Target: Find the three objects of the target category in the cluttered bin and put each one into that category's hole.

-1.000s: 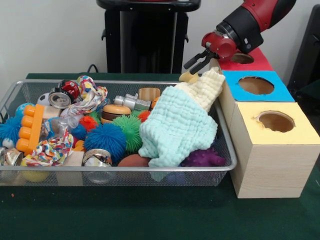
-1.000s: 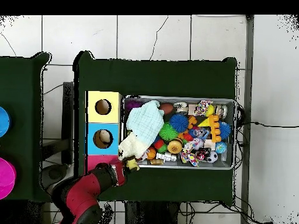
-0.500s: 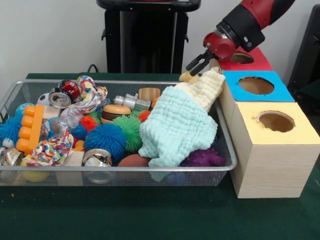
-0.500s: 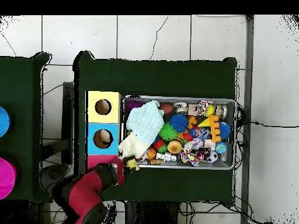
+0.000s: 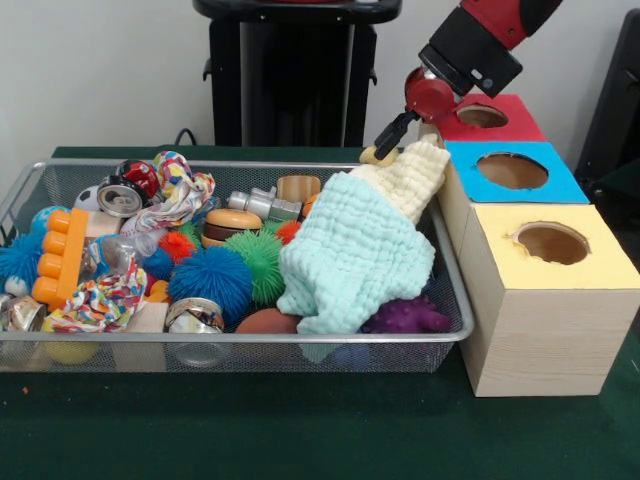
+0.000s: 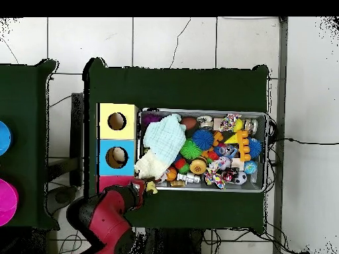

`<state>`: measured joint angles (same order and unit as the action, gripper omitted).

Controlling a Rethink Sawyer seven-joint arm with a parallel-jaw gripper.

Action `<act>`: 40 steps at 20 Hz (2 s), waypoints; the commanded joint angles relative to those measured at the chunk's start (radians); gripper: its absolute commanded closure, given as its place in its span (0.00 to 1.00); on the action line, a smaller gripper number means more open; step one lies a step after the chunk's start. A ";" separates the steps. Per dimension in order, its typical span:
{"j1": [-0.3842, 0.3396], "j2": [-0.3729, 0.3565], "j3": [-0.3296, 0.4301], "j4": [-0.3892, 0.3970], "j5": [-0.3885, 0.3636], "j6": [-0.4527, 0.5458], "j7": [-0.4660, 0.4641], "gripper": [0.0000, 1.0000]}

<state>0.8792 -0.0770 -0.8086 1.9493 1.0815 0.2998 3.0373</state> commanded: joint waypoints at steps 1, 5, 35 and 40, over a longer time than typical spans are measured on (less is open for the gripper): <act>-0.080 -0.119 0.254 -0.006 -0.121 -0.055 -0.084 0.00; -0.178 -0.209 0.349 0.045 -0.177 -0.117 -0.118 0.00; -0.711 -0.396 0.701 0.087 -0.892 -0.215 -0.055 1.00; -0.504 -0.337 0.439 -0.024 -0.898 -0.154 -0.059 1.00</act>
<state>0.2384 -0.4738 -0.3486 2.0523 0.2407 0.0633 3.0354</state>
